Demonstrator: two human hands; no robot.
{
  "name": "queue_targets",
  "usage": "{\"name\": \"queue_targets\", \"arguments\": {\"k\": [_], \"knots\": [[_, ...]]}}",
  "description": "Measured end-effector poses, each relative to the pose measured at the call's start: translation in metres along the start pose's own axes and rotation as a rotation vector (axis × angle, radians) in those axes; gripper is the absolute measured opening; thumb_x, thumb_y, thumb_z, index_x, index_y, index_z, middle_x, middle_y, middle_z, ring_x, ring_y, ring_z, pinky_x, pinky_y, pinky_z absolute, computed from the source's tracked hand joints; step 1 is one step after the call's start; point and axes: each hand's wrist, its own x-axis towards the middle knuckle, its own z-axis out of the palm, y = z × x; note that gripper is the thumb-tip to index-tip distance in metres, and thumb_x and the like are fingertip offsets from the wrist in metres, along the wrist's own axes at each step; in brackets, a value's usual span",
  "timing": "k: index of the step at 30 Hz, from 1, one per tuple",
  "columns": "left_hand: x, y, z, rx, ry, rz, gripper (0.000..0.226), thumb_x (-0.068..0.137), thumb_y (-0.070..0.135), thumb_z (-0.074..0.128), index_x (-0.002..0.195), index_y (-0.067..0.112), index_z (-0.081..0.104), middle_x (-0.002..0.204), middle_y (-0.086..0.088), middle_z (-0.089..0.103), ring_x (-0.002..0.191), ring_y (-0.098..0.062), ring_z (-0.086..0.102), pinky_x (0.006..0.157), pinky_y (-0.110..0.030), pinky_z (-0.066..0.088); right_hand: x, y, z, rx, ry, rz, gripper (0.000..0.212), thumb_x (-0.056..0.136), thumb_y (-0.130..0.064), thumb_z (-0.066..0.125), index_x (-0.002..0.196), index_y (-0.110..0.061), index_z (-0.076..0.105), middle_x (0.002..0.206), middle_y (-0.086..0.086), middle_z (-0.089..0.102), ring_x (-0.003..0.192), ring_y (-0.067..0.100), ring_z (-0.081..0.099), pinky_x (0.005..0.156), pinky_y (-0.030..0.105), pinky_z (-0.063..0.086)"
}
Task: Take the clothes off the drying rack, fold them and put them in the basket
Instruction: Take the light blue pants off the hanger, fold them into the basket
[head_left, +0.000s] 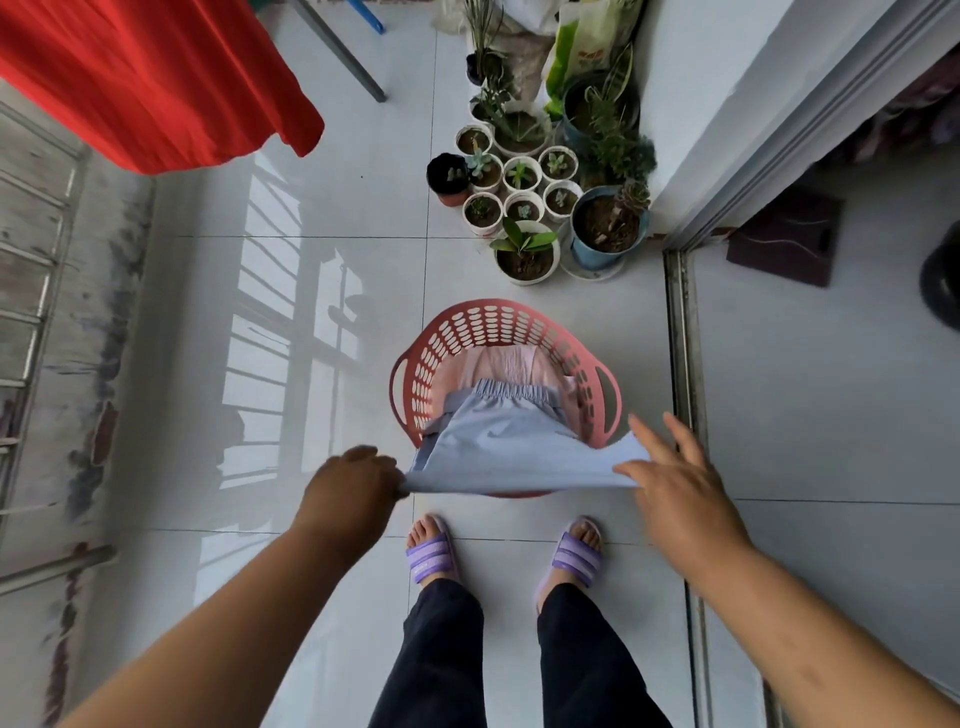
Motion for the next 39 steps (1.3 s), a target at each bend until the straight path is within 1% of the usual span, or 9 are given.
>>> {"name": "queue_targets", "arguments": {"k": [2,6,12,16,21,26,30,35,39], "knots": [[0.020,-0.004,-0.030,-0.034,0.097,-0.005,0.016,0.091,0.027,0.060,0.094,0.022,0.074,0.093,0.003,0.071,0.100,-0.021,0.063,0.082,-0.033,0.051,0.020,-0.002,-0.023,0.008,0.115,-0.010,0.041,0.053,0.018,0.078,0.082,-0.011,0.079,0.128,0.018,0.064,0.121,0.052,0.053,0.083,0.056,0.055],[0.045,-0.008,-0.090,-0.016,0.225,-0.014,0.012,0.080,0.012,0.064,0.074,0.019,0.071,0.072,-0.004,0.065,0.077,-0.029,0.062,0.063,-0.028,0.043,0.053,-0.005,-0.063,0.033,0.294,-0.025,0.031,0.072,0.017,0.068,0.094,-0.003,0.077,0.133,0.020,0.060,0.128,0.052,0.045,0.095,0.056,0.048],[0.054,-0.009,-0.139,0.034,0.406,-0.093,0.013,0.083,0.013,0.063,0.073,0.020,0.070,0.068,-0.002,0.064,0.063,-0.025,0.051,0.049,-0.021,0.022,0.080,-0.003,-0.096,0.083,0.513,-0.067,0.030,0.082,0.007,0.055,0.102,-0.005,0.074,0.118,0.014,0.069,0.125,0.044,0.048,0.099,0.054,0.045],[0.052,-0.011,-0.145,0.011,0.521,-0.073,0.012,0.083,0.012,0.064,0.080,0.022,0.071,0.070,-0.001,0.067,0.066,-0.031,0.060,0.050,-0.026,0.042,0.082,-0.005,-0.104,0.109,0.632,-0.079,0.036,0.082,-0.006,0.046,0.106,-0.007,0.073,0.105,0.015,0.073,0.118,0.042,0.055,0.090,0.055,0.050],[0.043,-0.009,-0.133,-0.032,0.687,-0.020,0.020,0.079,0.018,0.057,0.087,0.021,0.075,0.071,-0.003,0.071,0.060,-0.032,0.065,0.050,-0.030,0.048,0.075,-0.004,-0.098,0.111,0.693,-0.088,0.046,0.081,-0.012,0.037,0.110,-0.007,0.072,0.101,0.017,0.073,0.112,0.037,0.063,0.086,0.050,0.052],[0.037,-0.009,-0.103,-0.012,0.602,0.022,0.014,0.076,0.022,0.068,0.086,0.022,0.078,0.074,-0.001,0.075,0.058,-0.028,0.070,0.050,-0.031,0.053,0.064,-0.001,-0.070,0.101,0.622,-0.132,0.044,0.068,0.010,0.050,0.103,-0.002,0.074,0.101,0.027,0.071,0.098,0.043,0.069,0.078,0.055,0.056],[0.032,-0.012,-0.070,-0.031,0.427,0.035,0.015,0.070,0.027,0.066,0.080,0.028,0.077,0.070,0.004,0.073,0.053,-0.025,0.069,0.049,-0.028,0.052,0.050,0.004,-0.045,0.118,0.492,-0.135,0.053,0.056,0.025,0.065,0.097,-0.005,0.076,0.097,0.027,0.072,0.090,0.039,0.072,0.067,0.046,0.059],[0.032,-0.013,-0.051,-0.062,0.246,-0.022,0.012,0.083,0.025,0.071,0.090,0.034,0.075,0.081,0.007,0.074,0.067,-0.025,0.070,0.059,-0.026,0.051,0.048,0.008,-0.033,0.152,0.378,-0.097,0.060,0.051,0.030,0.071,0.099,-0.006,0.077,0.099,0.027,0.071,0.093,0.040,0.071,0.071,0.054,0.057],[0.048,-0.015,-0.060,-0.085,0.277,-0.006,0.022,0.087,0.033,0.053,0.093,0.033,0.075,0.086,0.005,0.074,0.072,-0.026,0.070,0.063,-0.027,0.050,0.066,0.006,-0.044,0.183,0.367,-0.090,0.053,0.060,0.027,0.063,0.102,-0.003,0.075,0.102,0.030,0.070,0.096,0.044,0.069,0.079,0.055,0.055]]}}
